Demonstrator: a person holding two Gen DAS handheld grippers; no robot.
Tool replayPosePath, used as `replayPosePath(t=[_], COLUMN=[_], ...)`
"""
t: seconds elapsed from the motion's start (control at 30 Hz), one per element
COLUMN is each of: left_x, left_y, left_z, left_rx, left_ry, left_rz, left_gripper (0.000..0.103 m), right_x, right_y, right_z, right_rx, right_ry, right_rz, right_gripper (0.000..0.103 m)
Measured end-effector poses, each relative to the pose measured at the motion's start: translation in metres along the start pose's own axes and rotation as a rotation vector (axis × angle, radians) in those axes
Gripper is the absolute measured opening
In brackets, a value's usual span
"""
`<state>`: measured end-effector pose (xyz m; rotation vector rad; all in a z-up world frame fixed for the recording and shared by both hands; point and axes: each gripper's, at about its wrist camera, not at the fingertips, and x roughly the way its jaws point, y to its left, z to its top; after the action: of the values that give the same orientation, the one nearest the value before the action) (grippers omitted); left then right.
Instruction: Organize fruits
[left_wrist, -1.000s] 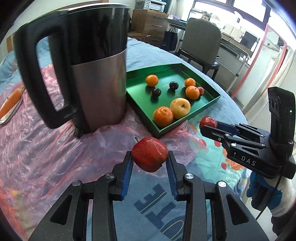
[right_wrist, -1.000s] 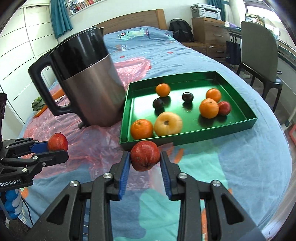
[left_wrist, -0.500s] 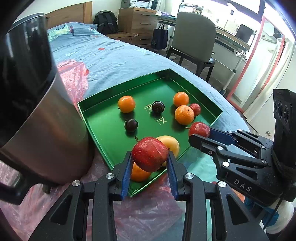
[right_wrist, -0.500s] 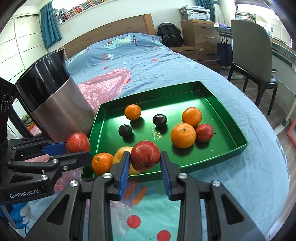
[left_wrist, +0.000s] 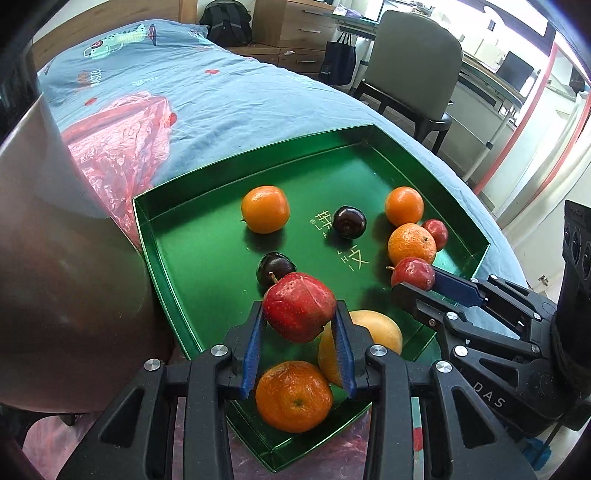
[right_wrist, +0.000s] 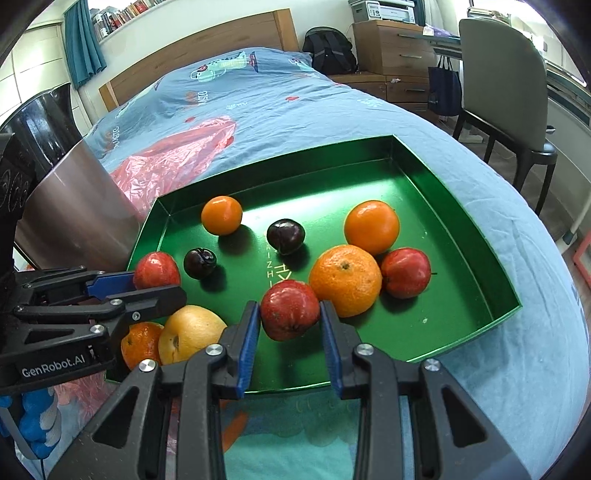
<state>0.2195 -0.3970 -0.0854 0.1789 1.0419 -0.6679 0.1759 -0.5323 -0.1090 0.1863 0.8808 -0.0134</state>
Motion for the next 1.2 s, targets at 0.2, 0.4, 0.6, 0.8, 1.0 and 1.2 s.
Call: replayPosePath(t=[0.2,0.4,0.6,0.8,1.0,1.2], left_x=[0.013,0.015,0.007,-0.016,-0.054,-0.096], left_y=[0.003,0.006,0.006,0.002,-0.004,-0.003], left_z=[-0.003,-0.005,-0.004,-0.006,-0.023,-0.053], left_rx=[-0.025,-0.04,-0.036,-0.025,-0.015,-0.029], left_ry=[0.031,0.037,0.023,-0.008,-0.055,-0.1], left_rz=[0.002,0.017,0.039,0.043,0.031,0.043], left_gripper=[0.031,0.031,0.038,0.042,0.048,0.054], right_x=[0.005,0.007,0.005,-0.015,-0.041,-0.066], right_y=[0.012,0.011,0.008,0.008,0.019,0.04], right_z=[0.004,0.0,-0.003,-0.003,-0.01,-0.025], right_rx=[-0.071,-0.058,-0.033,-0.02,-0.021,-0.027], right_ry=[-0.001,0.01,0.017,-0.005,-0.02,-0.022], right_rz=[-0.02,-0.02,-0.018,-0.032,-0.039,-0.025], right_gripper=[0.033,0.033,0.04,0.054,0.07,0.081])
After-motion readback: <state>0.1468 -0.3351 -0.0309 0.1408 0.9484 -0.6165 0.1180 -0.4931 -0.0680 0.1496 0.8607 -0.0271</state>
